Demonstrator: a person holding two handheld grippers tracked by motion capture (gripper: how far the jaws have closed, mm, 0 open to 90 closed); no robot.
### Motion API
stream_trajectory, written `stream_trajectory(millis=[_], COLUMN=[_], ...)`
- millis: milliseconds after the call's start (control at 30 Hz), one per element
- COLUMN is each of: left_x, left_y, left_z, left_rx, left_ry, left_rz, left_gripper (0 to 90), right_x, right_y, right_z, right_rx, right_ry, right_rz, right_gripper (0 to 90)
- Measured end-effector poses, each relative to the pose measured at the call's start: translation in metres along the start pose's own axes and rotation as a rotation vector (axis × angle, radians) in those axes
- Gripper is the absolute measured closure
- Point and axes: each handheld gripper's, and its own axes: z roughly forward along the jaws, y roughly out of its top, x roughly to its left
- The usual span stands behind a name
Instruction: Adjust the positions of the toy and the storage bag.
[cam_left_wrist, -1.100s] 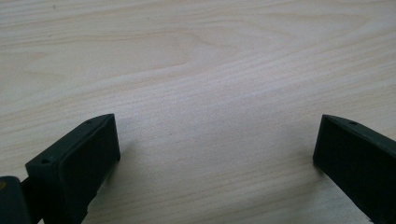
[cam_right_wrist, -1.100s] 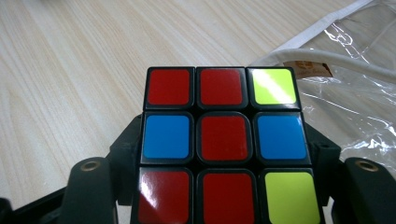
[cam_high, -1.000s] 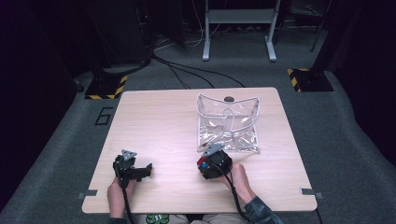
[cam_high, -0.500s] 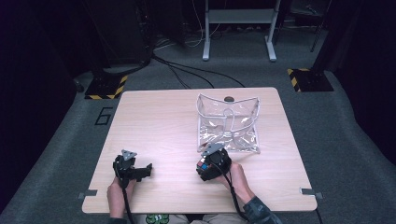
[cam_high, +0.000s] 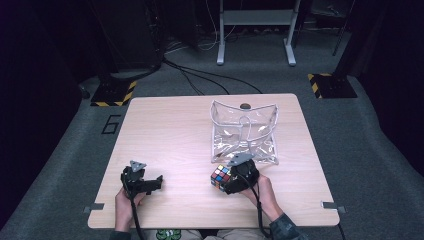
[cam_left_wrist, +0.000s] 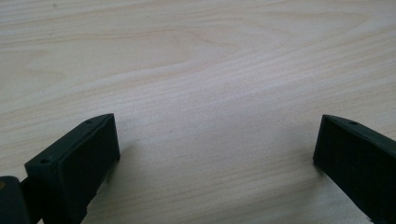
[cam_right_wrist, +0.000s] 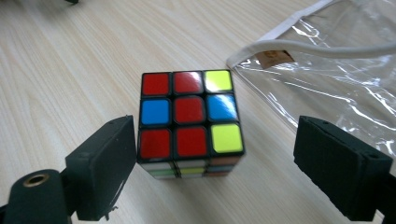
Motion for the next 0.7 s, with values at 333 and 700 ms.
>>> stream_trajectory(millis=[333, 700], left_x=[0.0, -0.019], left_y=[0.006, 0.03], left_z=[-0.004, -0.008], left_rx=[0.075, 0.047], left_ry=[-0.026, -0.131], left_rz=[0.048, 0.151], left_gripper=[0.1, 2.1], right_x=[-0.014, -0.031], right_y=[-0.009, -0.019], right_z=[-0.028, -0.044], right_rx=[-0.029, -0.029], right_ry=[-0.045, -0.102], right_rz=[0.028, 0.065], right_gripper=[12.6, 13.0])
